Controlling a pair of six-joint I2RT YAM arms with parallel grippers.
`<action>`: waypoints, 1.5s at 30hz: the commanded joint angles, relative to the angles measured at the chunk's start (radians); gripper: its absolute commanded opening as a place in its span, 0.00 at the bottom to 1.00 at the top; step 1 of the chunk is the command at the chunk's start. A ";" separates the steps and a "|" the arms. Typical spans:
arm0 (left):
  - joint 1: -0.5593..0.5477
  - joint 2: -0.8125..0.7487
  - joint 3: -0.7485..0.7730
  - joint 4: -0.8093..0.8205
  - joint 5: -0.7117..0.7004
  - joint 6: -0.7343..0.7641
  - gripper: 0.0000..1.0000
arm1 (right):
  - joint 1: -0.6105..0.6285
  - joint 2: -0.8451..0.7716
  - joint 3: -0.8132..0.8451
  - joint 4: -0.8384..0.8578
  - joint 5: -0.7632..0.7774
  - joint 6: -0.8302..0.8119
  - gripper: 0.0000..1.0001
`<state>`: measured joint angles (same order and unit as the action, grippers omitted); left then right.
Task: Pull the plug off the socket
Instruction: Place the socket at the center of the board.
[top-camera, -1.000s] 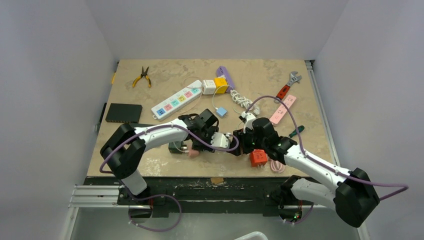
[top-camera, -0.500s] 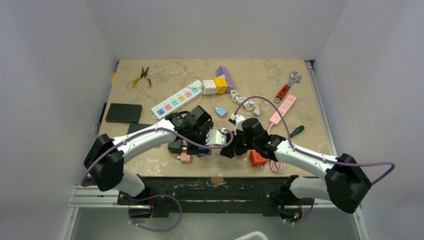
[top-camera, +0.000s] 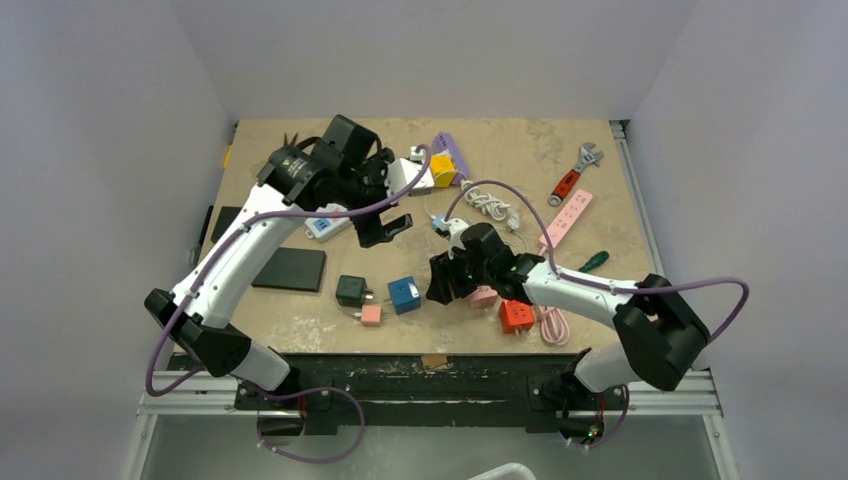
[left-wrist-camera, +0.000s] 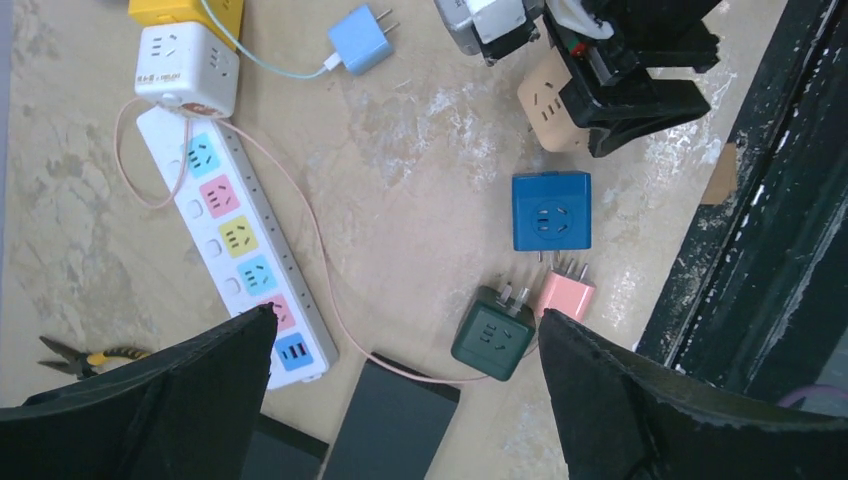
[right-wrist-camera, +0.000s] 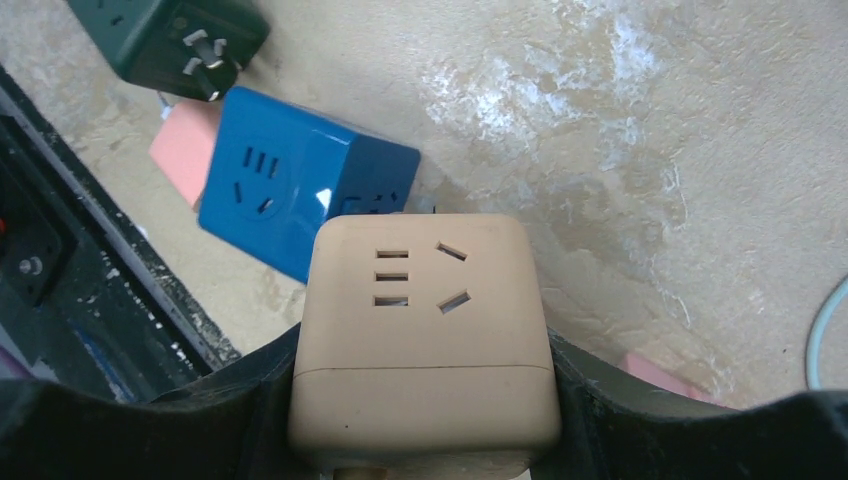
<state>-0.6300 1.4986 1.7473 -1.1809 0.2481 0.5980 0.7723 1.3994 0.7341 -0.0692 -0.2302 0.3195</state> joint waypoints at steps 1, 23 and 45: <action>0.024 0.002 0.107 -0.184 0.021 -0.076 1.00 | 0.004 0.071 0.051 0.088 0.026 -0.032 0.00; 0.133 0.071 0.238 -0.193 -0.125 -0.142 1.00 | 0.004 -0.068 -0.073 -0.085 0.336 0.136 0.52; 0.254 0.138 0.188 -0.105 -0.125 -0.186 1.00 | -0.097 0.042 0.545 -0.300 0.359 -0.025 0.99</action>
<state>-0.3985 1.6257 1.9198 -1.3201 0.1009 0.4294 0.7544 1.3911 1.0885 -0.3256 0.1345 0.3492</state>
